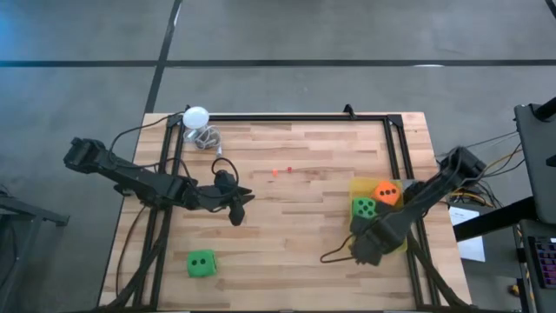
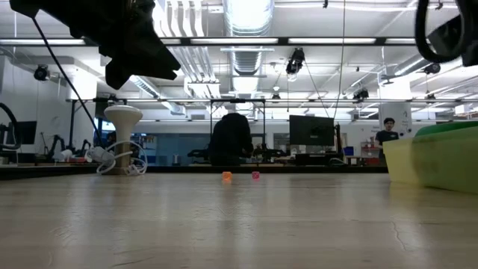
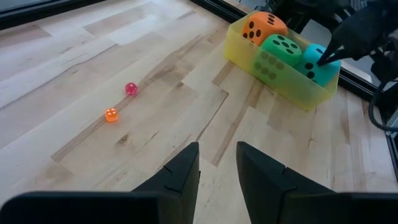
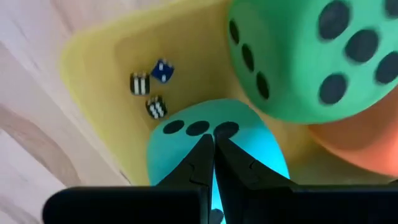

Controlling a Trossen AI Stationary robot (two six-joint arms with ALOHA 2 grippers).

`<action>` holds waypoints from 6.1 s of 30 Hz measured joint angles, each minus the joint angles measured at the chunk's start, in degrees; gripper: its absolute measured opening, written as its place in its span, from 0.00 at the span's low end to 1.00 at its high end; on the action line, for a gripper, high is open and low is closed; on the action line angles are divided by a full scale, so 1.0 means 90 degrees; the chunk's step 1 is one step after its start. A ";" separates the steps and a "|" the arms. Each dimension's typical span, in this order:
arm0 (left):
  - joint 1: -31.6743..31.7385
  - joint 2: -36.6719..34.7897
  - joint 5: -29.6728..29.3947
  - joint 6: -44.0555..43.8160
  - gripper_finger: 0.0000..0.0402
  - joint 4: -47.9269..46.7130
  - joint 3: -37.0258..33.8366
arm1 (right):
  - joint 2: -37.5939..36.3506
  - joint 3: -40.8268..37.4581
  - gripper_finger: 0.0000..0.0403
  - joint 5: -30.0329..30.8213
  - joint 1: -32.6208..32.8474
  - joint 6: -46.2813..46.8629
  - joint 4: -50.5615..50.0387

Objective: Pick & Place Dice
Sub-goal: Adjust the blue dice in the yellow bin, then put the large green dice into the yellow bin

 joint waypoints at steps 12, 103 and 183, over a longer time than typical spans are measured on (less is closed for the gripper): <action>0.0000 -0.0010 0.0017 -0.0007 0.28 0.0001 -0.0002 | -0.0013 0.0235 0.02 0.0036 0.0003 -0.0012 -0.0354; -0.3929 0.4174 0.2896 -0.4054 0.44 -0.7244 0.5139 | 0.0026 -0.0344 0.33 0.4810 -0.0188 -0.4568 0.4609; -0.3573 0.4750 0.1133 -0.3251 0.20 -0.8120 0.4733 | 0.0026 -0.0361 0.33 0.4115 -0.0230 -0.5012 0.5075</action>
